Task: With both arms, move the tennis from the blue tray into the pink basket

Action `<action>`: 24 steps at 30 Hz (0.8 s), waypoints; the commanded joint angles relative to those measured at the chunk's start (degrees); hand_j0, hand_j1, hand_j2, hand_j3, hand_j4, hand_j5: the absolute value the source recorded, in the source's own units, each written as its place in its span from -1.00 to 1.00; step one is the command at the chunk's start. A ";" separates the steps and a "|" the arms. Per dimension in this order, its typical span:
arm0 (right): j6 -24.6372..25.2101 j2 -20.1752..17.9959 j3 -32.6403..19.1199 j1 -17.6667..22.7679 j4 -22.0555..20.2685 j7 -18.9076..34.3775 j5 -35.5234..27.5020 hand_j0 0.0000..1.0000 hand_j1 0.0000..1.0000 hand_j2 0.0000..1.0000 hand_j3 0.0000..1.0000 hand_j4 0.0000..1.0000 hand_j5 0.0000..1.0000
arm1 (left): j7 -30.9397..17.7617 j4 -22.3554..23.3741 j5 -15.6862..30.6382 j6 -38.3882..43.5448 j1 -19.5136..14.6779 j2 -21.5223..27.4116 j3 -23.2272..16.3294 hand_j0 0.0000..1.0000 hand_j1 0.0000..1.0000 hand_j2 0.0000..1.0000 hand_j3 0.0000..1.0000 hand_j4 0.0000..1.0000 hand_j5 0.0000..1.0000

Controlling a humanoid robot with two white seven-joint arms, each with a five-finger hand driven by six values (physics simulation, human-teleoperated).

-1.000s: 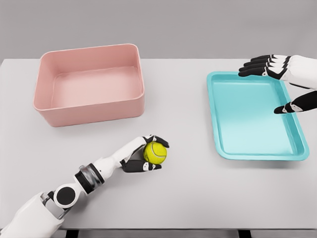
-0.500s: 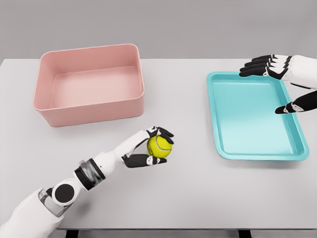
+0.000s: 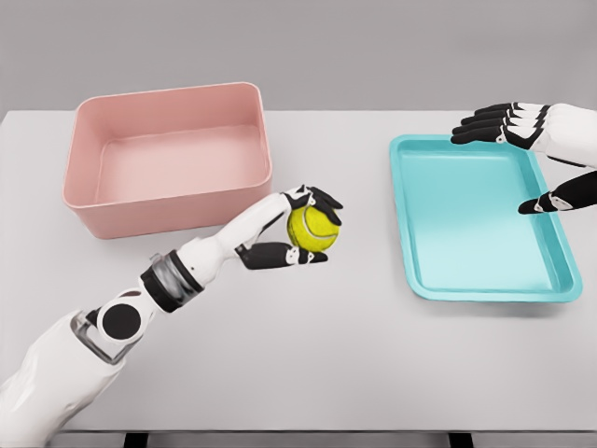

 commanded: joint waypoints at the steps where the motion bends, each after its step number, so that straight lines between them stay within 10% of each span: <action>1: 0.18 -0.07 -0.01 0.00 -0.01 -0.03 -0.42 1.00 1.00 1.00 1.00 1.00 1.00 | 0.00 -0.05 0.06 0.02 -0.26 -0.17 0.46 -0.03 -0.03 -0.03 -0.03 -0.03 -0.03; 24: 0.18 -0.24 0.07 0.09 -0.01 -0.03 -0.42 1.00 1.00 1.00 1.00 1.00 1.00 | 0.00 3.12 0.06 4.42 -7.03 0.19 13.37 -0.08 -0.08 -0.08 -0.08 -0.08 -0.08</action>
